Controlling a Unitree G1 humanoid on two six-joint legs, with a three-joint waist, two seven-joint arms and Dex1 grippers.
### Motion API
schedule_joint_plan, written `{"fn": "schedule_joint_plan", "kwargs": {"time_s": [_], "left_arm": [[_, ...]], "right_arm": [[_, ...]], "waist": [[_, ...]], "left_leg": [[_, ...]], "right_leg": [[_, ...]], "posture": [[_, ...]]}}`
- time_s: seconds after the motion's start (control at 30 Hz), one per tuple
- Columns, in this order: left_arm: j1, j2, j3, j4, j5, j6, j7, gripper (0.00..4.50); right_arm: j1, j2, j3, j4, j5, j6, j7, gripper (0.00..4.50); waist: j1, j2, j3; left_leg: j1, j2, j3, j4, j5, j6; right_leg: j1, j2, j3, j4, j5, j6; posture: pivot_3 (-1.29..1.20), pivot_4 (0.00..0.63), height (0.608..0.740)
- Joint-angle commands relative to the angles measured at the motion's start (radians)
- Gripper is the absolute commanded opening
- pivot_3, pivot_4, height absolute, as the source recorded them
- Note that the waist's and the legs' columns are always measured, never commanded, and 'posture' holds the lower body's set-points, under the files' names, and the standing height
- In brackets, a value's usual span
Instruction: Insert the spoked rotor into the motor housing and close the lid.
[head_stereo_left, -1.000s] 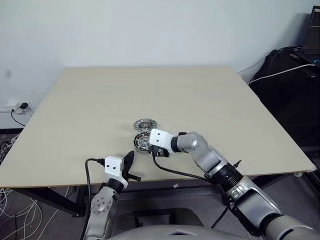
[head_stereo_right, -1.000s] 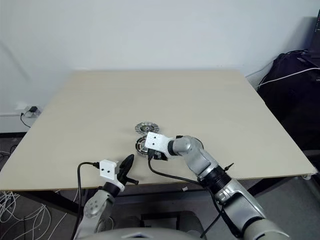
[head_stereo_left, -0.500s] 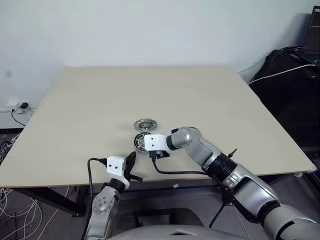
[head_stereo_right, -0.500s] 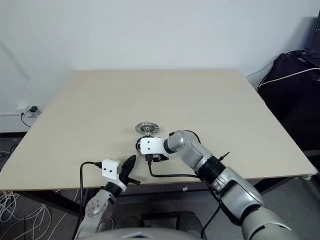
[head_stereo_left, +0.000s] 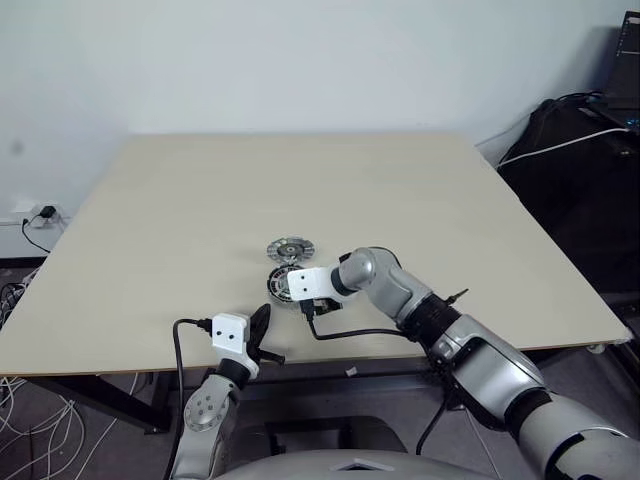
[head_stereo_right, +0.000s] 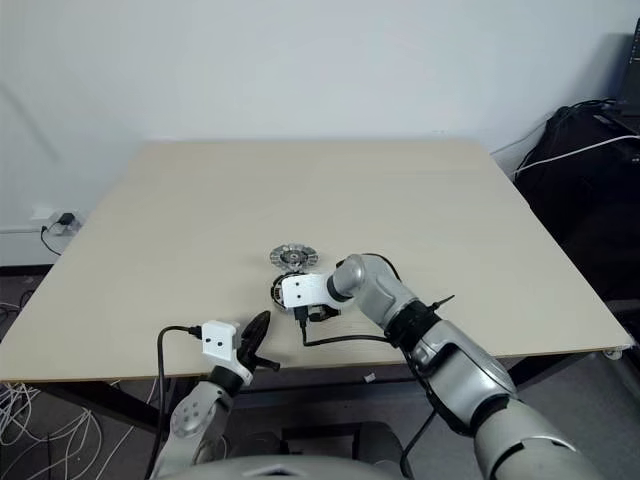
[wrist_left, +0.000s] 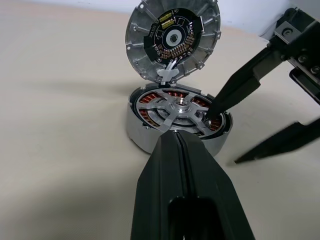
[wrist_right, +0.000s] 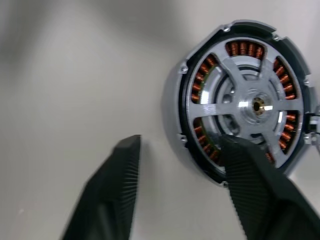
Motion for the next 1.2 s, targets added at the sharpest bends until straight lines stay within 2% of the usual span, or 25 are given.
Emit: {"fn": "schedule_joint_plan", "kwargs": {"time_s": [0.03, 0.13, 0.2, 0.23, 0.57, 0.73, 1.2], "left_arm": [[-0.007, -0.010, 0.000, -0.037, -0.012, -0.015, 0.002, 0.00], [-0.007, -0.014, 0.002, -0.034, -0.016, -0.017, 0.005, 0.00], [-0.007, -0.015, 0.002, -0.033, -0.017, -0.016, 0.005, 0.00], [-0.008, -0.016, 0.003, -0.033, -0.017, -0.016, 0.005, 0.00], [-0.014, -0.022, -0.001, -0.031, -0.018, -0.006, 0.001, 0.00], [-0.017, -0.019, 0.002, -0.021, -0.022, -0.007, -0.005, 0.00], [-0.043, -0.020, -0.002, 0.025, -0.034, -0.009, -0.030, 0.00]], "right_arm": [[-0.033, 0.009, -0.018, 0.019, -0.012, -0.023, 0.002, 1.58], [-0.034, 0.010, -0.021, 0.025, -0.014, -0.029, 0.004, 0.61], [-0.034, 0.010, -0.024, 0.027, -0.017, -0.033, 0.003, 0.18], [-0.032, 0.010, -0.025, 0.027, -0.020, -0.035, 0.003, 0.13], [0.012, 0.007, -0.065, -0.033, -0.017, 0.013, -0.040, 0.12], [0.075, -0.032, -0.126, -0.189, -0.012, 0.112, -0.068, 0.12], [0.234, -0.190, -0.237, -0.644, 0.072, 0.492, -0.008, 0.12]], "waist": [[0.000, 0.000, 0.000], [-0.001, 0.000, 0.000], [0.000, 0.001, 0.000], [0.001, 0.001, 0.000], [0.001, 0.001, 0.000], [0.003, 0.001, 0.000], [0.009, 0.001, 0.001]], "left_leg": [[0.000, 0.000, 0.000, 0.000, 0.000, 0.000], [0.000, 0.000, 0.000, 0.000, 0.000, 0.000], [0.000, 0.000, 0.000, 0.000, 0.000, 0.000], [0.000, 0.000, 0.000, 0.000, 0.000, 0.000], [0.000, 0.000, 0.000, 0.000, 0.000, 0.000], [0.000, 0.000, 0.000, 0.000, 0.000, 0.000], [-0.002, 0.000, -0.001, 0.000, 0.000, 0.000]], "right_leg": [[0.000, 0.000, 0.000, 0.000, 0.000, 0.000], [0.000, 0.000, 0.000, 0.000, 0.000, 0.000], [0.000, 0.000, 0.000, 0.000, 0.000, 0.000], [0.000, 0.000, 0.000, 0.000, 0.000, 0.000], [0.000, 0.000, 0.000, 0.000, 0.000, 0.000], [0.000, 0.000, 0.000, 0.000, 0.000, 0.000], [-0.001, 0.000, -0.001, -0.001, -0.002, -0.004]], "posture": [[0.00, 0.000, 0.740], [0.00, 0.000, 0.740], [0.00, 0.000, 0.740], [0.00, 0.000, 0.740], [0.00, 0.000, 0.740], [0.00, 0.000, 0.740], [0.00, 0.000, 0.740]]}}
